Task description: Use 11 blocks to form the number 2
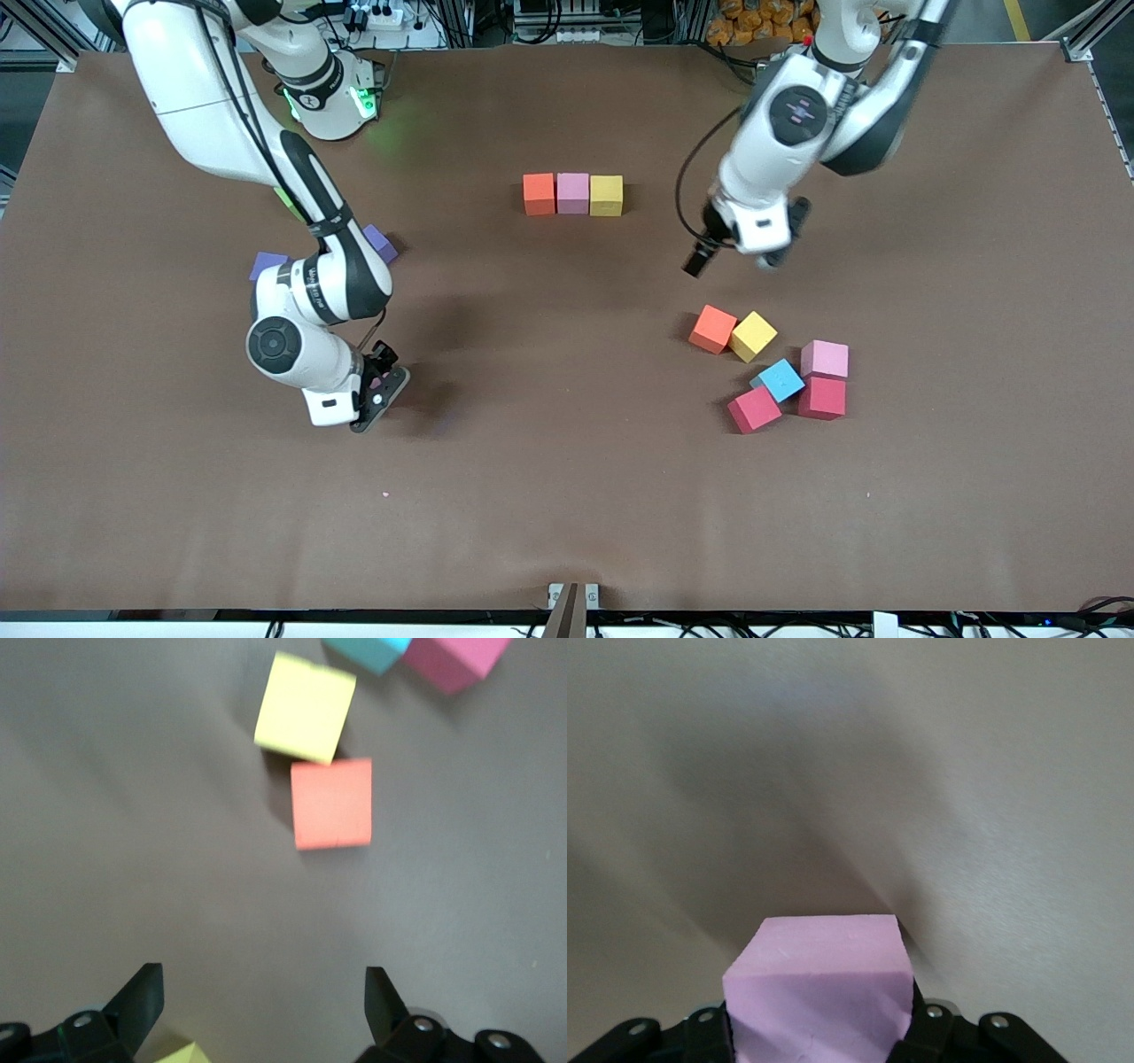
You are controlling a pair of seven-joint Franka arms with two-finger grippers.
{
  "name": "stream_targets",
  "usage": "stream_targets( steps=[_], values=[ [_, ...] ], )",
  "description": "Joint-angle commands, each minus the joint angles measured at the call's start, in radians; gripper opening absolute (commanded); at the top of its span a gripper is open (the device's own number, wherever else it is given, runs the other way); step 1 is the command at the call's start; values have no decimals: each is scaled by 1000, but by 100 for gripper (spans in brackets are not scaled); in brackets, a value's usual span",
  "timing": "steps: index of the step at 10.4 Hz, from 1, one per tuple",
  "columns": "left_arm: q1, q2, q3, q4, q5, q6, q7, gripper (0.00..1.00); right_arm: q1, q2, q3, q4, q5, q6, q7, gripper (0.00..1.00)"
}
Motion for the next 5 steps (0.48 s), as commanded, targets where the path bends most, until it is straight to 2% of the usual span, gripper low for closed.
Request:
stream_targets(
  steps=[1,3,5],
  values=[
    [97,99,-13,80,16,-20,44,100,63,-46,2,0,12,-61,116,15],
    [109,156,-8,136,46,-21,59,100,128,-73,2,10,12,-118,251,15],
    [142,199,-8,180,98,-21,61,100,216,-85,5,11,13,-118,401,17]
  ],
)
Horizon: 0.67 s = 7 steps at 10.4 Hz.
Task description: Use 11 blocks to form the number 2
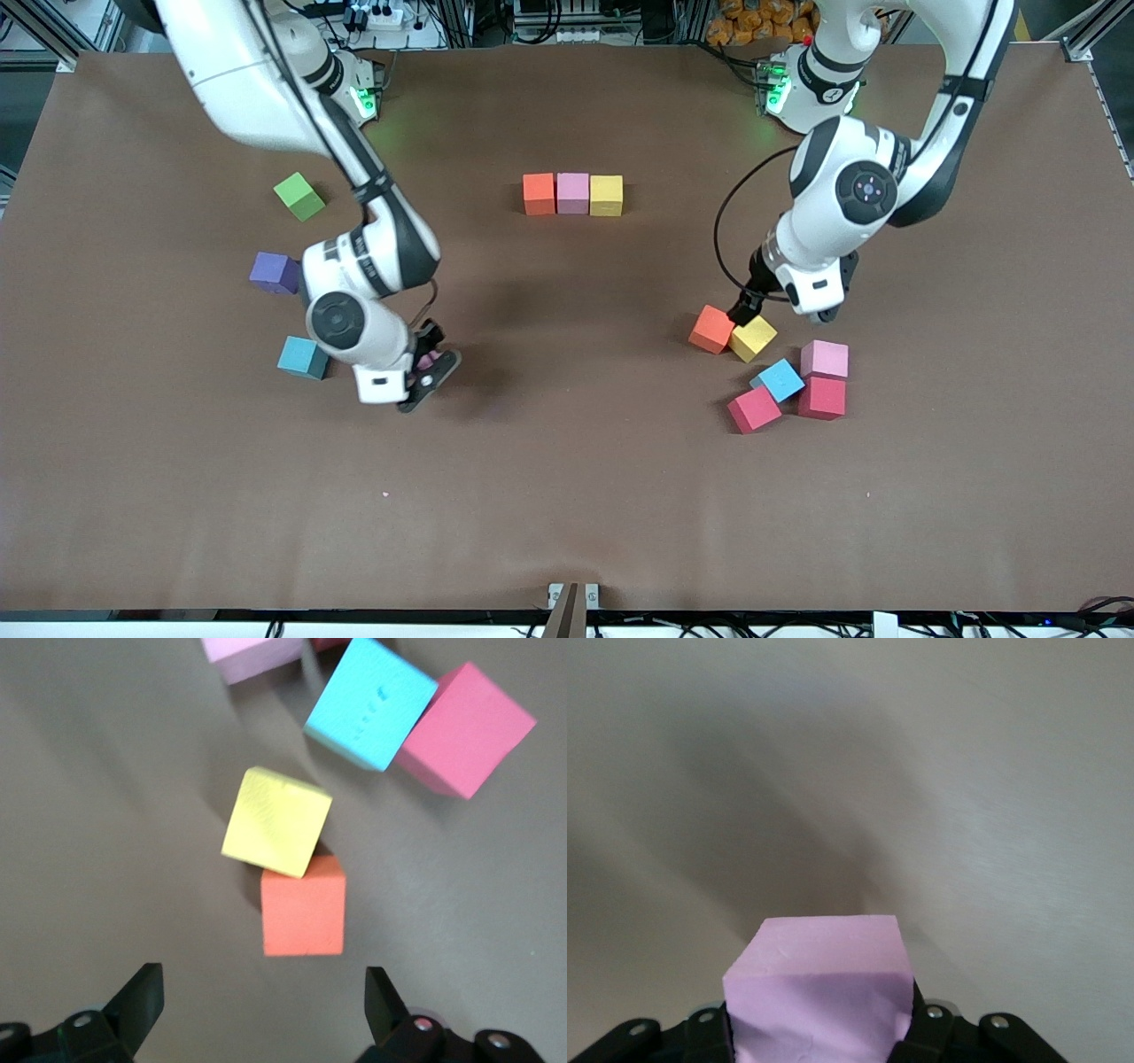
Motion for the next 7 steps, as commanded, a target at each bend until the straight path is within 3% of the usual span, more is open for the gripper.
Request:
stream_targets(
  steps=[1,3,7],
  values=[
    [24,68,-8,79,71,-21,0,100,114,-25,-4,-1,10,-10,211,16],
    [86,109,-8,116,132,-21,41,100,226,-21,-4,10,10,0,421,17],
    [215,145,-8,118,143,-21,497,100,435,-5,-4,23,11,58,836,17]
  ],
)
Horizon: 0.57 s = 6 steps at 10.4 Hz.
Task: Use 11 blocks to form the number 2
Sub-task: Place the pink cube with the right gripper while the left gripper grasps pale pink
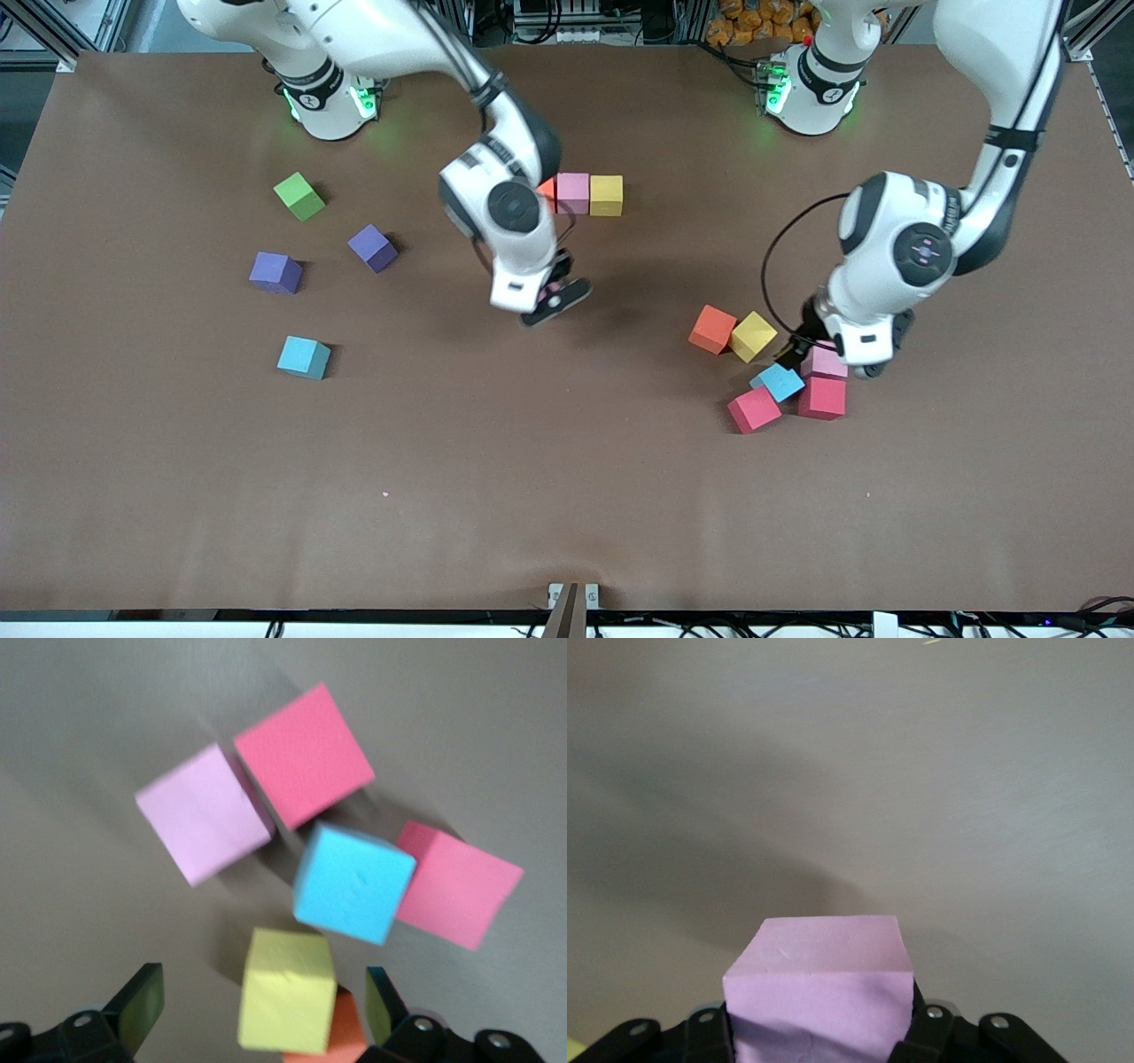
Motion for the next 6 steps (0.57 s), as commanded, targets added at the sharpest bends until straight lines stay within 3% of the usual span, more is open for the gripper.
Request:
stream_targets(
  steps=[1,4,6],
  values=[
    [52,36,-11,25,26,-21,219,100,92,8,-9,4,9,19,230,17],
    [121,58,-13,22,69,-21,558,100,176,22,-8,3,12,42,447,17],
    [138,90,-11,28,78,-21,637,100,228,51,-8,3,39,112,539,17]
  ],
)
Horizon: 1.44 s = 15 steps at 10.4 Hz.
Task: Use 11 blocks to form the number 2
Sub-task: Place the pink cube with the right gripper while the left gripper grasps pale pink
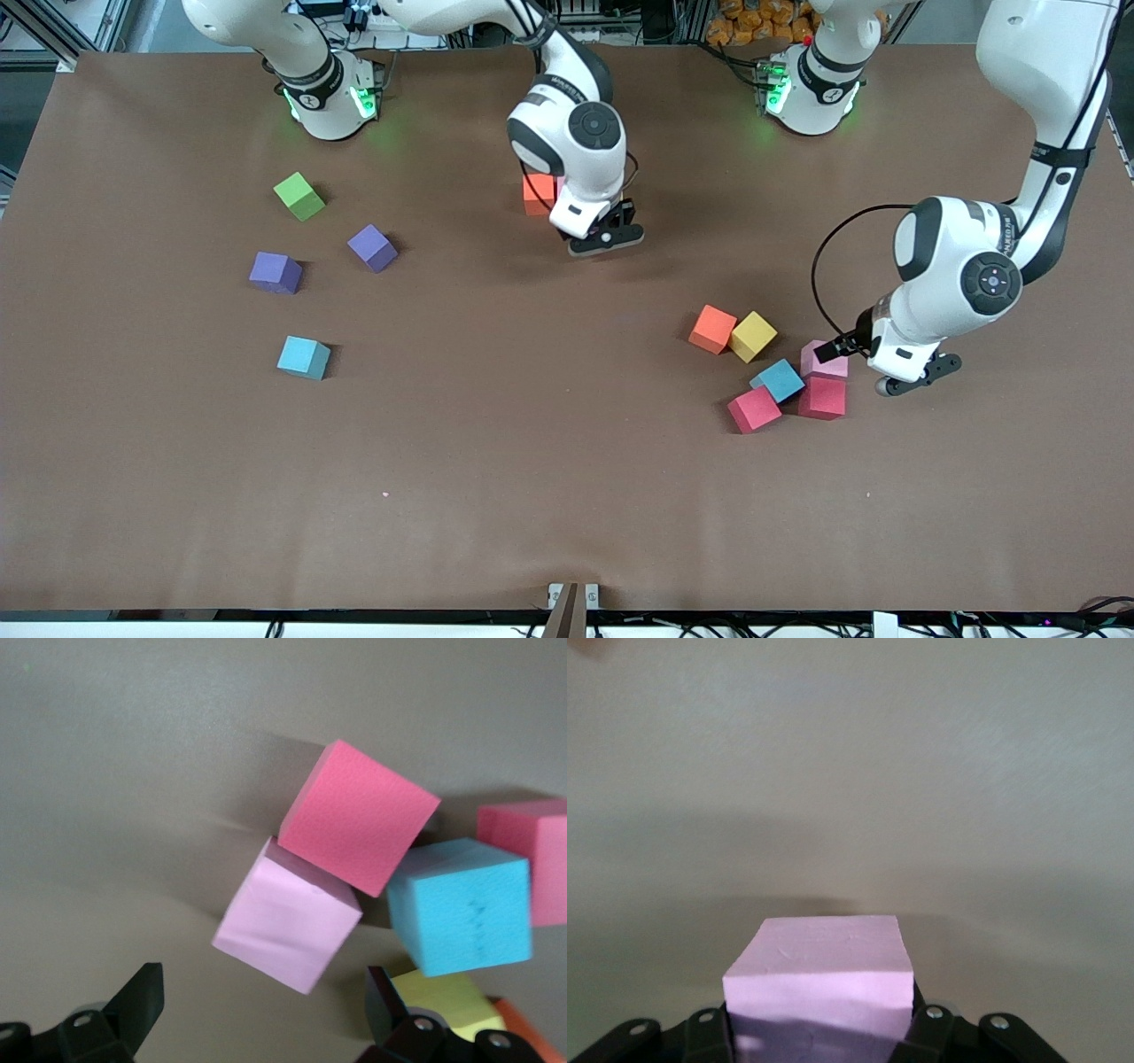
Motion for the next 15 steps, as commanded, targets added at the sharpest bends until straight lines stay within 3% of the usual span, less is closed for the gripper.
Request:
stream_targets(
  steps=[1,6,14,15],
  values=[
    [16,35,-12,24,76,-19,60,100,47,41,-9,5,22,69,90,17],
    [16,47,-15,32,101,-19,156,100,61,48,-9,-8,22,66,104,17],
    [0,121,-15,79,90,-13,152,100,85,68,-11,-20,18,63,126,19],
    [0,126,-15,82,90,-13,152,100,85,68,-11,-20,18,63,132,41]
  ],
)
